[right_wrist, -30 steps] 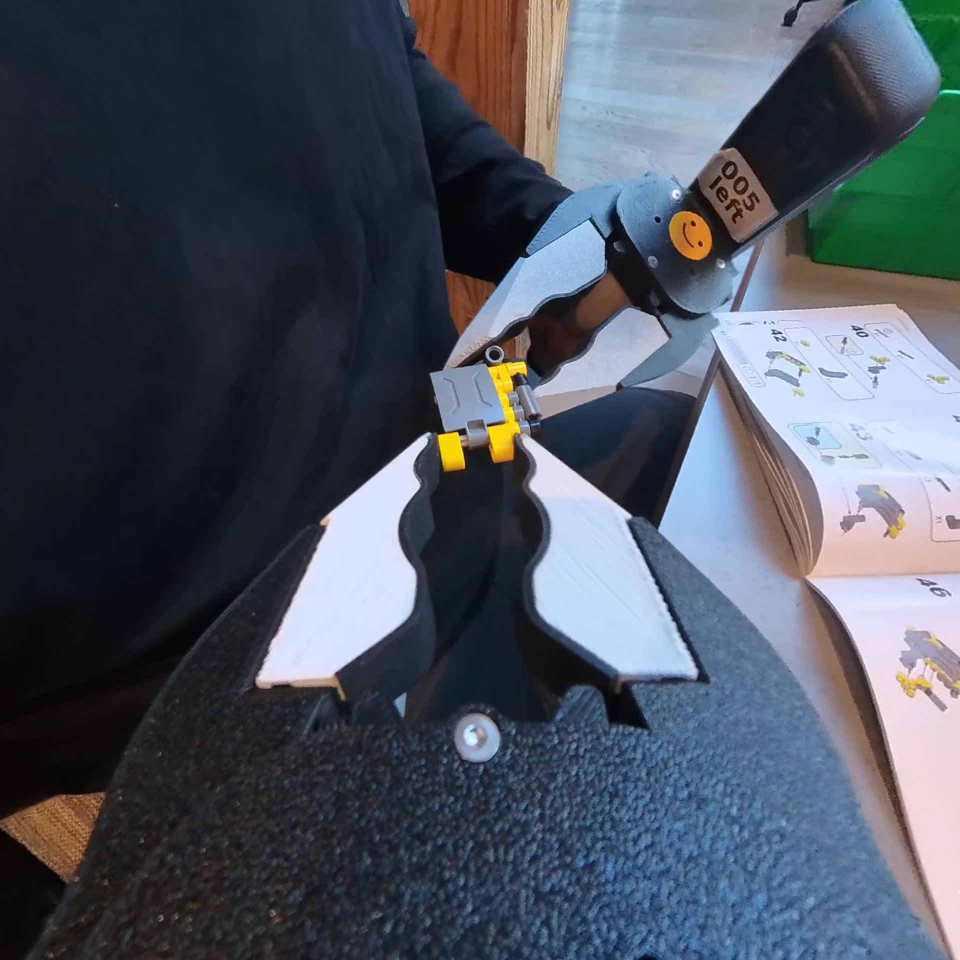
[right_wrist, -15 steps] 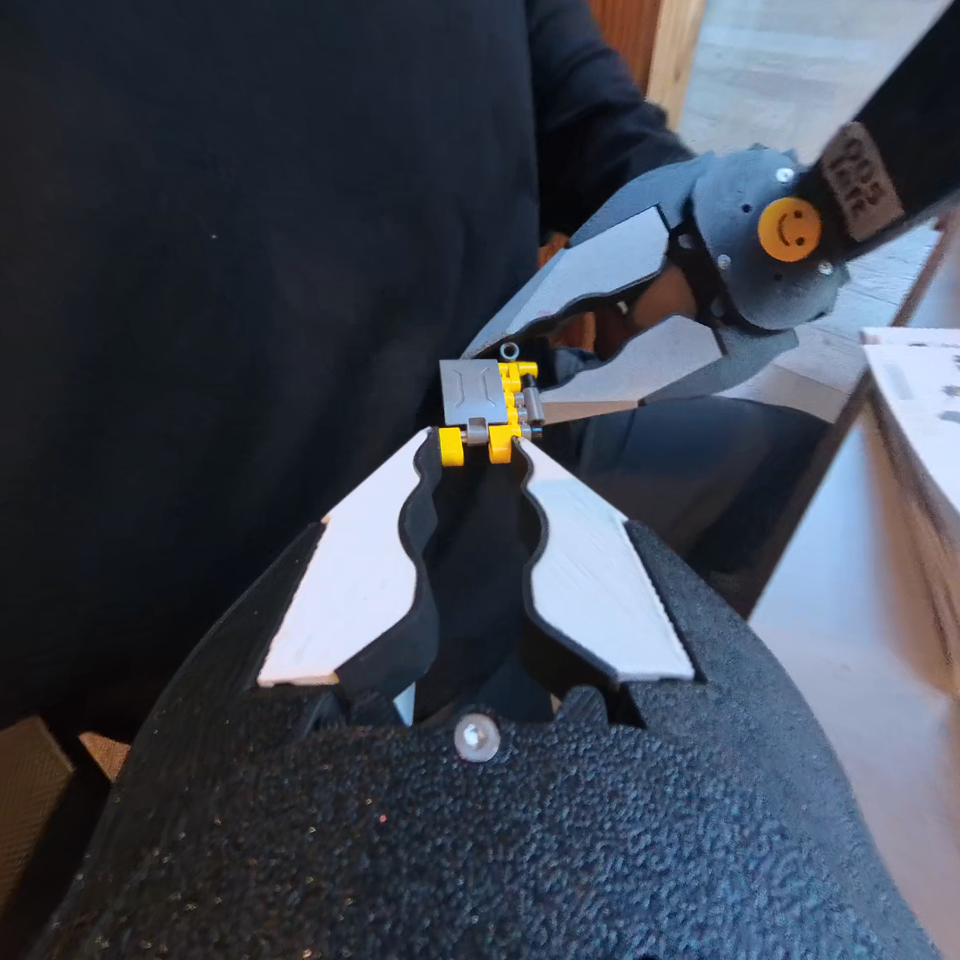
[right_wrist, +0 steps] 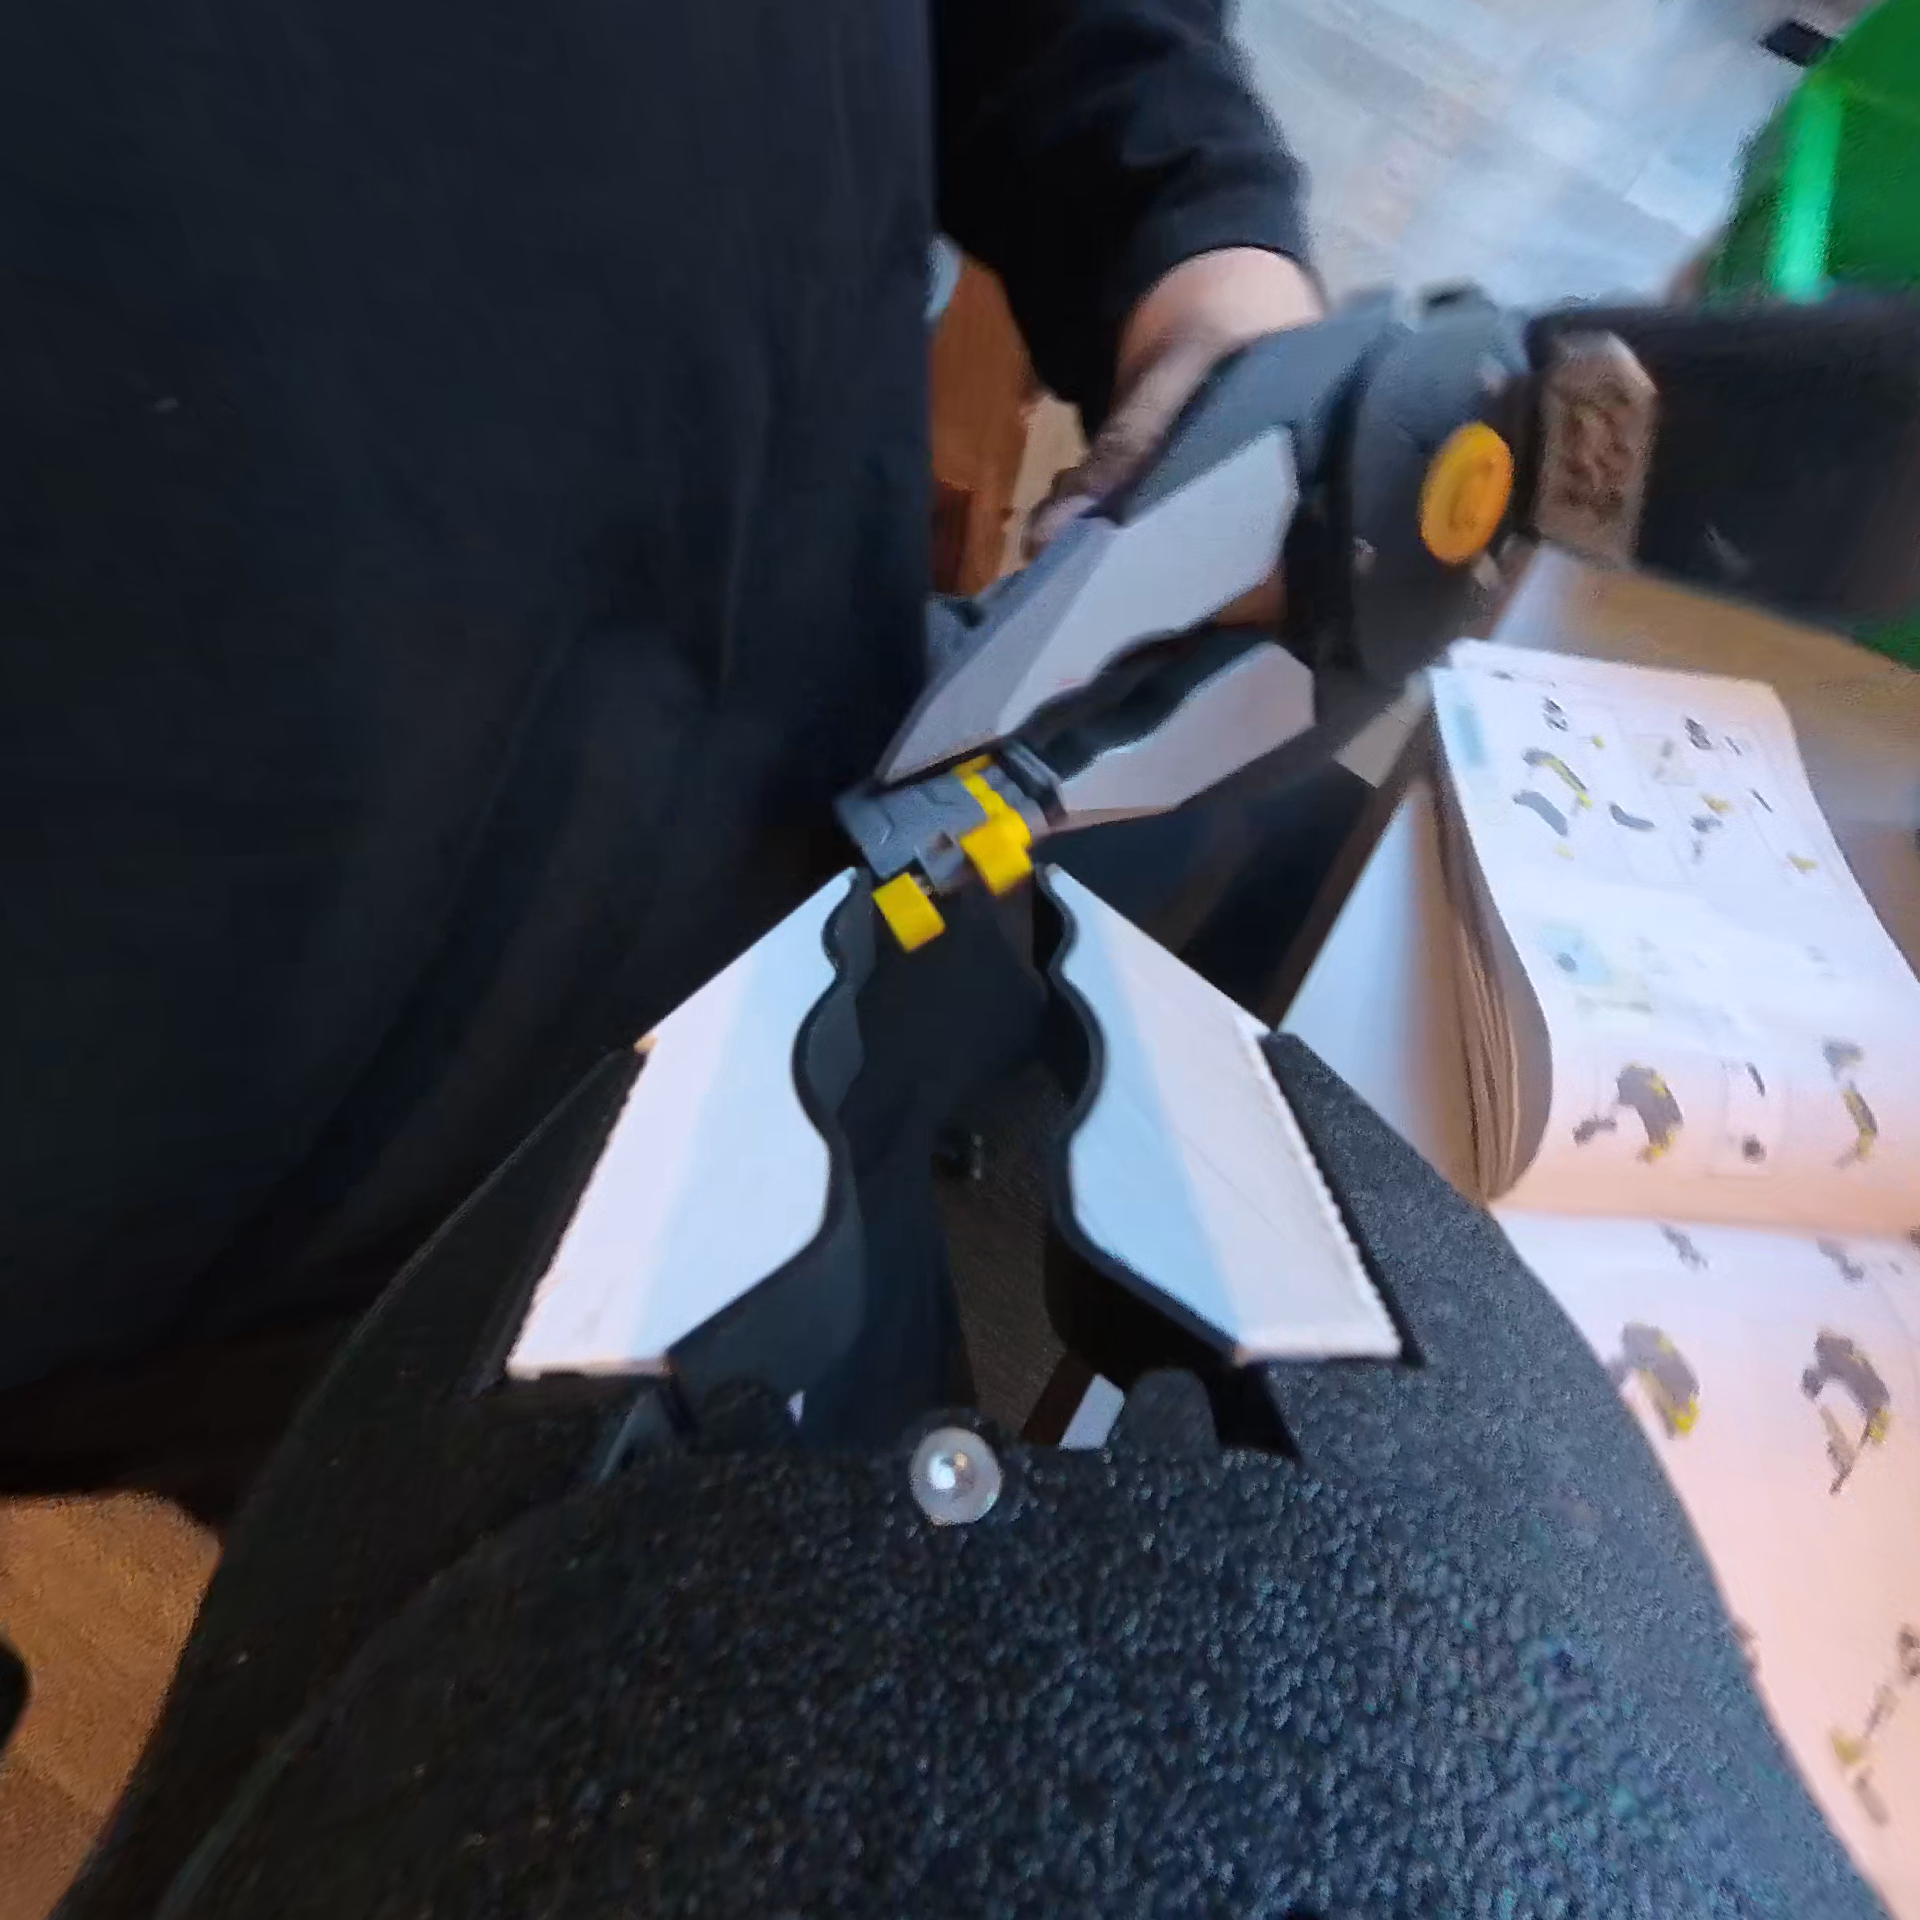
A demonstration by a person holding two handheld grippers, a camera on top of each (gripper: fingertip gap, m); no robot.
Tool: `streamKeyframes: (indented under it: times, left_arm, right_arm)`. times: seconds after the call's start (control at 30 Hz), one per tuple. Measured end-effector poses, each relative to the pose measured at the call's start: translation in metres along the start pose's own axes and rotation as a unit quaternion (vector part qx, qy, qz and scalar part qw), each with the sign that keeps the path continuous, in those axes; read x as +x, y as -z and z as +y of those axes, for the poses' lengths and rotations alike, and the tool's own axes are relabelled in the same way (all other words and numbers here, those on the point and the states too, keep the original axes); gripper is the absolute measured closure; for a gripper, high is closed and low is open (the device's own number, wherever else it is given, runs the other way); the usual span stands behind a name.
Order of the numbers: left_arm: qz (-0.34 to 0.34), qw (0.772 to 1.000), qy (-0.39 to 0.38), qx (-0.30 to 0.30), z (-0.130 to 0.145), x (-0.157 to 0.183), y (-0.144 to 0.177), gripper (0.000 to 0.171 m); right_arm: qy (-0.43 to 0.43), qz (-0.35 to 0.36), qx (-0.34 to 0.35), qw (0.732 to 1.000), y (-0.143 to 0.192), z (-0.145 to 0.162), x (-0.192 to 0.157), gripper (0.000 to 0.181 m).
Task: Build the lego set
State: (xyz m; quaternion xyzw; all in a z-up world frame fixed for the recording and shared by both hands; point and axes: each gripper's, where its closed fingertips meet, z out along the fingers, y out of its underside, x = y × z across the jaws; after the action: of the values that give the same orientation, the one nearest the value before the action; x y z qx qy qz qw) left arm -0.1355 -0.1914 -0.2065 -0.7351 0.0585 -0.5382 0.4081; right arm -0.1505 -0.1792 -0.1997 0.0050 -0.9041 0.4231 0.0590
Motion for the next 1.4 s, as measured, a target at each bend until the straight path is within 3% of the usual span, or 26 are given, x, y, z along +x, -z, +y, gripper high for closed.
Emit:
streamKeyframes:
  times: [0.1, 0.23, 0.33, 0.53, 0.8, 0.9, 1.0, 1.4]
  left_arm:
    - [-0.073, 0.993, -0.086, 0.038, -0.011, -0.007, 0.003, 0.164]
    - [-0.134, 0.966, -0.181, 0.124, -0.026, -0.007, -0.001, 0.164]
    - [-0.171, 0.961, -0.183, 0.121, -0.021, -0.021, -0.01, 0.164]
    - [-0.194, 0.954, -0.202, 0.105, -0.018, -0.025, -0.018, 0.164]
    - [-0.2, 0.951, -0.201, 0.124, -0.018, -0.025, -0.022, 0.164]
    - [-0.2, 0.958, -0.185, 0.091, -0.011, -0.029, -0.024, 0.164]
    - [-0.2, 0.961, -0.168, 0.088, -0.012, -0.027, -0.017, 0.152]
    - [-0.192, 0.965, -0.156, 0.091, -0.011, -0.015, -0.013, 0.165]
  right_arm:
    - [-0.112, 0.049, 0.044, 0.992, 0.012, 0.01, 0.02, 0.137]
    - [-0.263, 0.017, 0.208, 0.942, 0.032, 0.002, 0.015, 0.15]
    - [-0.301, 0.002, 0.278, 0.912, 0.043, -0.004, 0.009, 0.159]
    - [-0.321, -0.003, 0.233, 0.918, 0.03, 0.008, -0.001, 0.166]
    - [-0.326, 0.001, 0.227, 0.918, 0.027, 0.015, -0.003, 0.175]
    - [-0.32, -0.001, 0.208, 0.924, 0.022, 0.019, -0.006, 0.175]
    - [-0.321, -0.013, 0.203, 0.925, 0.017, 0.019, -0.011, 0.175]
    - [-0.341, -0.031, 0.214, 0.915, 0.01, 0.019, -0.017, 0.174]
